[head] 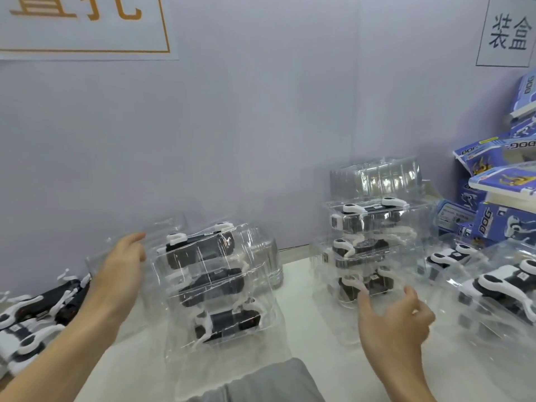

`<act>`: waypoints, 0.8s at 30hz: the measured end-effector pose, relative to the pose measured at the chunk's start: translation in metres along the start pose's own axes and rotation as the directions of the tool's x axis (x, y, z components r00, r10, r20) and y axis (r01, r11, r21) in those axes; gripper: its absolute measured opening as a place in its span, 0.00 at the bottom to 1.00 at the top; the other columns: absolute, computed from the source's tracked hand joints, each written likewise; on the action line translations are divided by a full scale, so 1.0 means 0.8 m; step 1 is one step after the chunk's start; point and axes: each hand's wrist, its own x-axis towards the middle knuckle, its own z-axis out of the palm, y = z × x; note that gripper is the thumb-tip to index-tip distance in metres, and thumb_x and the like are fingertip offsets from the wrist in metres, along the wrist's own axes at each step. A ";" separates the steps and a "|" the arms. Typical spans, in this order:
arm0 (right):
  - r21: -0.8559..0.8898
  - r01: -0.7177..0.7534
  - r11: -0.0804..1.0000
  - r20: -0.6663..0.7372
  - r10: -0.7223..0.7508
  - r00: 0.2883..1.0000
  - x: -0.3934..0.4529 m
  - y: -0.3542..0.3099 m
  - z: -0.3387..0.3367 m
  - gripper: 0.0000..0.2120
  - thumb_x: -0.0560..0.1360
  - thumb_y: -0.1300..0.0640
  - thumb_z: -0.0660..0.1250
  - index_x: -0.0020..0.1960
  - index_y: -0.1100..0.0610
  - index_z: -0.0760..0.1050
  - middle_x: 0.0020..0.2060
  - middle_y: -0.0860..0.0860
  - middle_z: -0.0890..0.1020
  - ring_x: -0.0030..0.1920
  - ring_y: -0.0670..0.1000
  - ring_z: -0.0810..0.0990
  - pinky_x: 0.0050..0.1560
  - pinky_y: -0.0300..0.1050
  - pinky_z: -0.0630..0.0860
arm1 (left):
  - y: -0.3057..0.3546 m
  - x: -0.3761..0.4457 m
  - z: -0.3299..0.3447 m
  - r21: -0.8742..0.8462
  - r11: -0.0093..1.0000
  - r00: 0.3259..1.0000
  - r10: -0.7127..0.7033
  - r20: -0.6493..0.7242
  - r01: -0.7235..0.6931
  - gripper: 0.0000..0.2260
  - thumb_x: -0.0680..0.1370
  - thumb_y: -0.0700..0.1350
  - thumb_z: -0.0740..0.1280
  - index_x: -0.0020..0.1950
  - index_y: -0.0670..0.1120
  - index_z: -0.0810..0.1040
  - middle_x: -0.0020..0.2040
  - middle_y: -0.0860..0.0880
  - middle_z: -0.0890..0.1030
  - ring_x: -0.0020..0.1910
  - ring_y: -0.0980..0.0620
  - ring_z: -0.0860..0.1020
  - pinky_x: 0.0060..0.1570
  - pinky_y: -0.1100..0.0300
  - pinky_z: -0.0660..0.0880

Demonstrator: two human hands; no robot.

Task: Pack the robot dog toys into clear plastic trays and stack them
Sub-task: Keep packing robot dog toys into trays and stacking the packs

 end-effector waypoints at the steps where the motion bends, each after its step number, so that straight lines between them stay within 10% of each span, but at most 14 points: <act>1: -0.046 0.003 0.999 0.010 -0.002 1.000 0.000 0.000 0.002 0.39 0.77 0.48 0.68 0.78 0.59 0.51 0.77 0.56 0.48 0.74 0.63 0.53 0.70 0.61 0.61 | 0.003 0.001 0.000 0.032 0.999 0.999 0.031 0.014 -0.032 0.18 0.83 0.45 0.51 0.65 0.58 0.76 0.66 0.50 0.72 0.68 0.47 0.69 0.70 0.41 0.66; 4: -0.205 0.066 0.976 0.089 -0.049 0.995 0.003 0.004 0.007 0.46 0.76 0.40 0.66 0.80 0.57 0.43 0.79 0.52 0.37 0.78 0.59 0.43 0.74 0.63 0.53 | 0.012 0.005 0.003 0.127 0.988 0.996 0.083 0.016 -0.084 0.21 0.81 0.39 0.53 0.54 0.58 0.81 0.60 0.49 0.78 0.63 0.46 0.74 0.65 0.45 0.69; 6: -0.304 0.117 0.945 0.155 -0.072 0.985 0.005 0.010 0.012 0.47 0.76 0.36 0.64 0.81 0.56 0.41 0.77 0.52 0.31 0.78 0.59 0.40 0.74 0.62 0.53 | 0.018 0.006 0.004 0.162 0.978 0.991 0.133 -0.004 -0.131 0.22 0.79 0.35 0.54 0.50 0.57 0.83 0.42 0.52 0.83 0.42 0.53 0.79 0.45 0.61 0.75; 9: -0.396 0.187 0.899 0.173 -0.126 0.977 0.006 0.020 0.015 0.44 0.76 0.35 0.61 0.80 0.56 0.45 0.76 0.54 0.29 0.78 0.63 0.42 0.75 0.59 0.54 | 0.023 0.007 0.005 0.210 0.960 0.983 0.186 0.005 -0.183 0.24 0.78 0.33 0.54 0.45 0.57 0.84 0.17 0.53 0.69 0.17 0.55 0.59 0.17 0.68 0.56; 13: -0.437 0.251 0.864 0.195 -0.182 0.964 0.002 0.023 0.016 0.41 0.77 0.34 0.58 0.79 0.55 0.50 0.76 0.55 0.30 0.78 0.63 0.44 0.74 0.55 0.58 | 0.022 0.008 0.008 0.254 0.942 0.975 0.224 0.013 -0.220 0.22 0.79 0.34 0.55 0.46 0.56 0.83 0.18 0.53 0.63 0.16 0.54 0.56 0.19 0.63 0.56; 19: -0.467 0.334 0.819 0.259 -0.234 0.937 -0.015 0.023 0.024 0.38 0.76 0.31 0.55 0.78 0.50 0.52 0.76 0.55 0.30 0.78 0.61 0.45 0.73 0.51 0.62 | 0.016 0.007 0.006 0.248 0.943 0.974 0.228 0.003 -0.222 0.21 0.79 0.34 0.56 0.44 0.56 0.84 0.35 0.34 0.82 0.22 0.51 0.64 0.20 0.64 0.60; 24: -0.427 0.395 0.814 0.286 -0.292 0.912 -0.019 0.022 0.031 0.37 0.75 0.30 0.56 0.77 0.49 0.54 0.77 0.54 0.33 0.78 0.58 0.49 0.72 0.48 0.62 | 0.012 0.006 0.007 0.241 0.946 0.975 0.221 0.011 -0.217 0.23 0.79 0.34 0.57 0.39 0.59 0.81 0.26 0.58 0.78 0.30 0.53 0.65 0.25 0.64 0.64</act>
